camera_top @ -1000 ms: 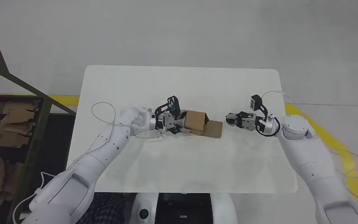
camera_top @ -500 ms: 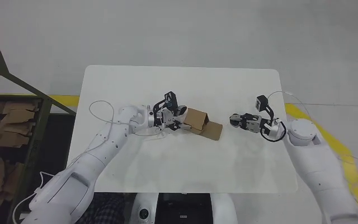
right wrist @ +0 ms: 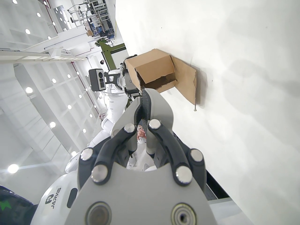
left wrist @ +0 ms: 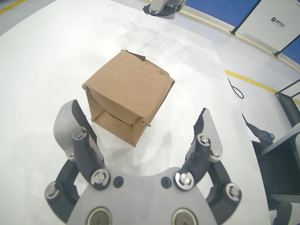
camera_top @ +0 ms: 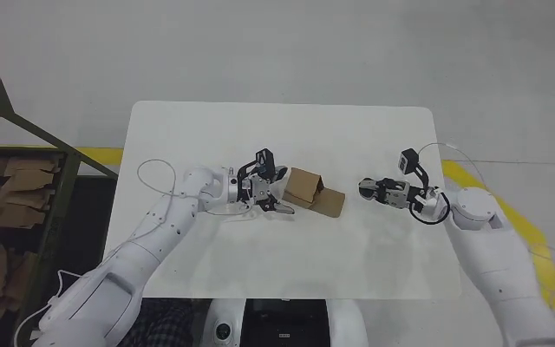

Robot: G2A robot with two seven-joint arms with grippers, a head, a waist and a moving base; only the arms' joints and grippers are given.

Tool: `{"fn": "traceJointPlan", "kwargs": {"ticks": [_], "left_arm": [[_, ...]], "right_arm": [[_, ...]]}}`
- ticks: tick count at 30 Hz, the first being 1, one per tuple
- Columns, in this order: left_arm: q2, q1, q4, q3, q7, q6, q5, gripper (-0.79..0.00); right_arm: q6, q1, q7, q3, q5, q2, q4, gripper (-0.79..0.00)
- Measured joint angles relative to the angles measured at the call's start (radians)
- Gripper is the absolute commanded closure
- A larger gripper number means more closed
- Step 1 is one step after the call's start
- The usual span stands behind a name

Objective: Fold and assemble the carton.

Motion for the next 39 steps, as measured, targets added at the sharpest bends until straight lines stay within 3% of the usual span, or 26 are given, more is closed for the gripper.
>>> {"fn": "traceJointPlan", "kwargs": {"ticks": [14, 24, 32, 39], "left_arm": [[0.068, 0.113, -0.158, 0.016, -0.08, 0.0, -0.07, -0.785], [0.1, 0.151, -0.223, -0.002, -0.109, 0.004, -0.108, -0.785], [0.105, 0.157, -0.227, -0.051, -0.047, 0.079, -0.066, -0.785], [0.086, 0.124, -0.215, -0.024, 0.082, 0.193, 0.099, -0.785]], "right_arm": [[-0.02, -0.037, -0.003, 0.001, -0.009, 0.002, -0.043, 0.0], [-0.019, -0.065, -0.01, 0.006, -0.021, 0.006, -0.075, 0.0], [-0.015, -0.061, -0.013, 0.013, -0.023, 0.007, -0.068, 0.0], [-0.02, -0.054, -0.014, 0.012, -0.018, 0.006, -0.051, 0.0]]}}
